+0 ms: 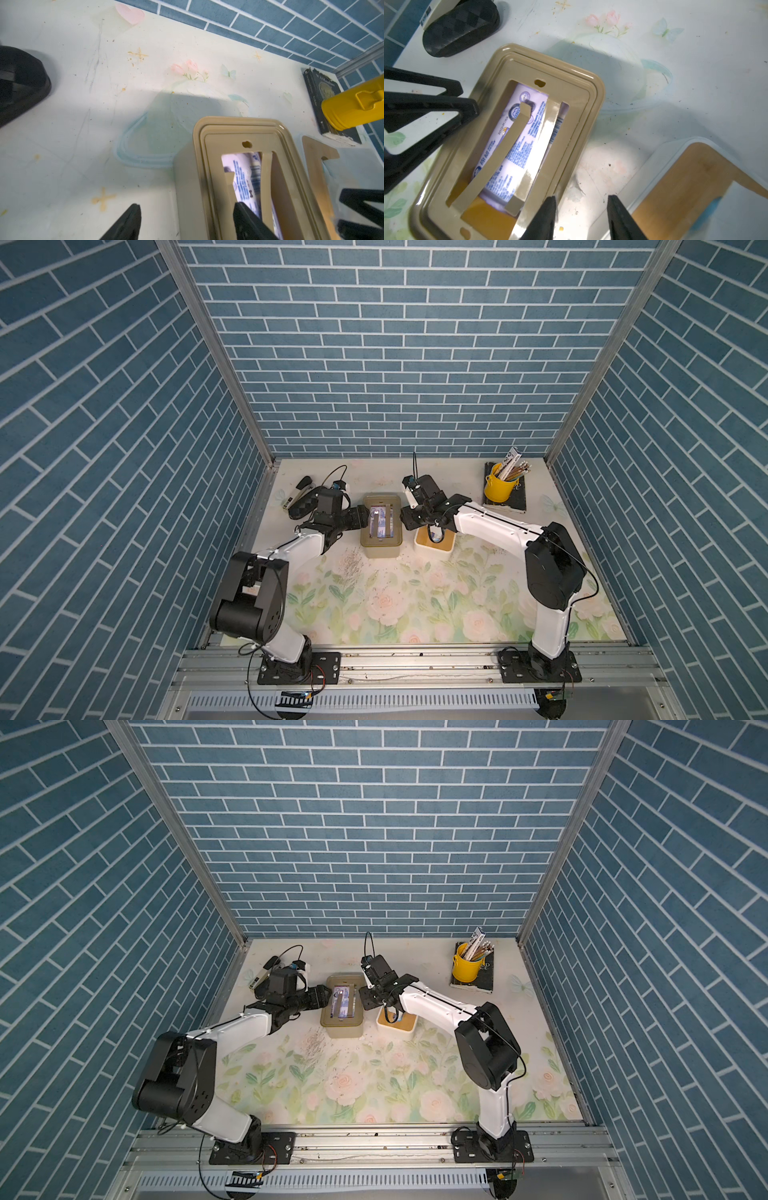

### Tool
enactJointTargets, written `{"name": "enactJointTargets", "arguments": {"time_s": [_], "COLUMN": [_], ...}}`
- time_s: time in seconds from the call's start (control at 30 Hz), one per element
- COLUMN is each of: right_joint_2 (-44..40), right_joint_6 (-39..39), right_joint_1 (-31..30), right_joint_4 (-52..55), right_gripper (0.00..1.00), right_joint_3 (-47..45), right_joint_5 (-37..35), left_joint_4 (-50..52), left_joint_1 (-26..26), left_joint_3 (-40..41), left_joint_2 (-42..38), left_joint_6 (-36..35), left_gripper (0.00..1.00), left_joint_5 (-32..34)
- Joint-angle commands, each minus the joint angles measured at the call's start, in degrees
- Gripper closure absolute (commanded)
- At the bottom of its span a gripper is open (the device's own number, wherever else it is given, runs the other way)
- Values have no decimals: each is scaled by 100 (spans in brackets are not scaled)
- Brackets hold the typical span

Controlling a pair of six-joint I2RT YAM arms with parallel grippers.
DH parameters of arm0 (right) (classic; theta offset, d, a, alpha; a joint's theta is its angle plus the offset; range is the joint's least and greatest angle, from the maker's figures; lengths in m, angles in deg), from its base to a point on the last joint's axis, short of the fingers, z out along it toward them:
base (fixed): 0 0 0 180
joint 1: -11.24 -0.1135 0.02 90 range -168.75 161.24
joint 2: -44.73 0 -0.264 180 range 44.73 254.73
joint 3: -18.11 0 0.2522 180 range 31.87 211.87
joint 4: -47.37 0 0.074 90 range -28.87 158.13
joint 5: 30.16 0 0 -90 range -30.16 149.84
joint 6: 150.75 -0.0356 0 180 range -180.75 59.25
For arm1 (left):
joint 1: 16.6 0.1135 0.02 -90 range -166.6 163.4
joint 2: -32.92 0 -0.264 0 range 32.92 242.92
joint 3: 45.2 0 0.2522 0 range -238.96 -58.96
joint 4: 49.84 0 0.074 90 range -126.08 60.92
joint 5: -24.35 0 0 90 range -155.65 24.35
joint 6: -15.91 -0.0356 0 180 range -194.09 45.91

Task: Put the tissue paper into the tissue box
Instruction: Move the tissue box to the center of the board, then adjust the tissue box at the center of the board.

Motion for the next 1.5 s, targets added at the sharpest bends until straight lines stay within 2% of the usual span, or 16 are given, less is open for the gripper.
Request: {"name": "enactJointTargets", "arguments": {"time_s": [0.0, 0.13, 0.27, 0.5, 0.67, 0.93, 1.23, 1.37, 1.47], "right_joint_2": [-394, -573, -662, -772, -790, -781, -823, -816, -808], "right_joint_6": [79, 88, 122, 200, 229, 246, 257, 273, 290], "right_joint_1": [-24, -20, -16, -25, -8, 1, 23, 34, 36], "right_joint_4": [157, 74, 76, 186, 233, 223, 215, 224, 255], "right_gripper": [54, 54, 54, 54, 54, 55, 56, 56, 56], "right_joint_3": [-204, -451, -576, -621, -647, -659, -752, -764, -728], "right_joint_5": [7, 43, 71, 42, 36, 48, 50, 60, 62], "left_joint_4": [740, 779, 784, 700, 620, 839, 841, 562, 451], "left_joint_1": [3, 95, 172, 181, 176, 203, 207, 207, 198], "left_joint_3": [62, 425, 414, 61, -81, -503, -853, -750, -719], "left_joint_2": [-388, -635, -426, 41, 299, 189, 618, 819, 901], "left_joint_6": [-140, -108, -160, -134, -138, -130, -138, -23, 28], "left_gripper": [32, 41, 41, 42, 43, 43, 43, 45, 51], "left_joint_5": [103, -171, -713, -1116, -1194, -1128, -1369, -1641, -1739]}}
